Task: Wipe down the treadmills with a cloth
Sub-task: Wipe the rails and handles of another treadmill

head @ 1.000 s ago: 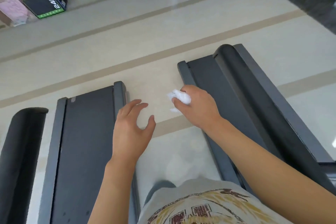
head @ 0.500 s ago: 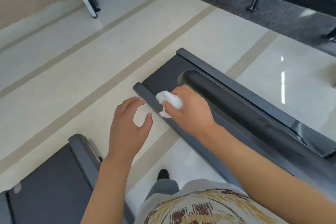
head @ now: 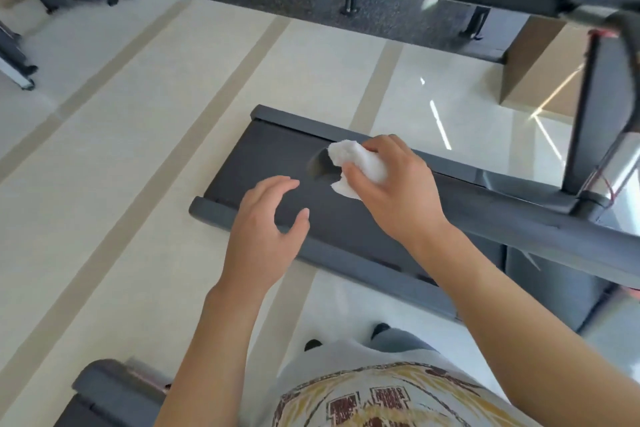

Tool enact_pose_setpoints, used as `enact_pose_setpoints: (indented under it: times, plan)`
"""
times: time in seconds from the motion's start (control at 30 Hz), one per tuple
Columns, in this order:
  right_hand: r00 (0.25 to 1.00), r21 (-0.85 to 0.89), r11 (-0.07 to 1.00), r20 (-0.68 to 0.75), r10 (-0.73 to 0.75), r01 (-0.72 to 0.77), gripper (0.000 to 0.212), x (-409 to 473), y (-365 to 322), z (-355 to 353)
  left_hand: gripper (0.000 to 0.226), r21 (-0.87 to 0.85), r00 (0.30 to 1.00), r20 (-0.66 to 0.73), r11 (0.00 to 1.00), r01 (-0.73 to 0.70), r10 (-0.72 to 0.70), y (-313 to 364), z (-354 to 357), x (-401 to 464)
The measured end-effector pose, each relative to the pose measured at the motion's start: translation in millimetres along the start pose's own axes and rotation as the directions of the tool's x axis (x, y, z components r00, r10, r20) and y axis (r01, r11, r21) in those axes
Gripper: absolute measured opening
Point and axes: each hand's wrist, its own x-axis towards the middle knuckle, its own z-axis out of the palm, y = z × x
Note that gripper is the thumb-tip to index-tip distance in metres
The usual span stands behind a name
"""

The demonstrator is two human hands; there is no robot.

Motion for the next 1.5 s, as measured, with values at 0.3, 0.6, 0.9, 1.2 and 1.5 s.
enact_pose_setpoints:
  times: [0.3, 0.6, 0.9, 1.2, 1.5]
  plan:
    - [0.993, -0.051, 0.998, -0.114, 0.033, -0.039, 0.026, 15.4, 19.0, -23.3, 0.044, -0.081, 0.994, 0.076, 0.994, -0.074, 0.081, 1.5, 29.1, 41.6]
    - [0.992, -0.188, 0.982, -0.123, -0.012, -0.011, 0.029, 49.8, 57.6, -29.0, 0.057, -0.063, 0.987, 0.111, 0.992, -0.107, 0.113, 20.2, 57.1, 101.2]
    - [0.98, -0.426, 0.902, -0.135, -0.147, 0.077, 0.031, 69.9, 75.2, -3.9, 0.04, -0.157, 0.952, 0.293, 0.986, -0.049, 0.094, 10.5, 65.1, 130.0]
    - [0.952, -0.551, 0.831, -0.289, -0.103, -0.077, 0.032, 72.9, 43.8, 41.1, 0.059, -0.263, 0.756, 0.62, 0.963, -0.055, 0.212, -42.4, 42.1, 184.0]
    - [0.981, -0.797, 0.603, -0.091, -0.171, 0.032, 0.028, 115.4, -16.1, 160.1, 0.034, -0.097, 0.625, 0.758, 0.98, -0.173, 0.186, -98.7, 41.5, 220.3]
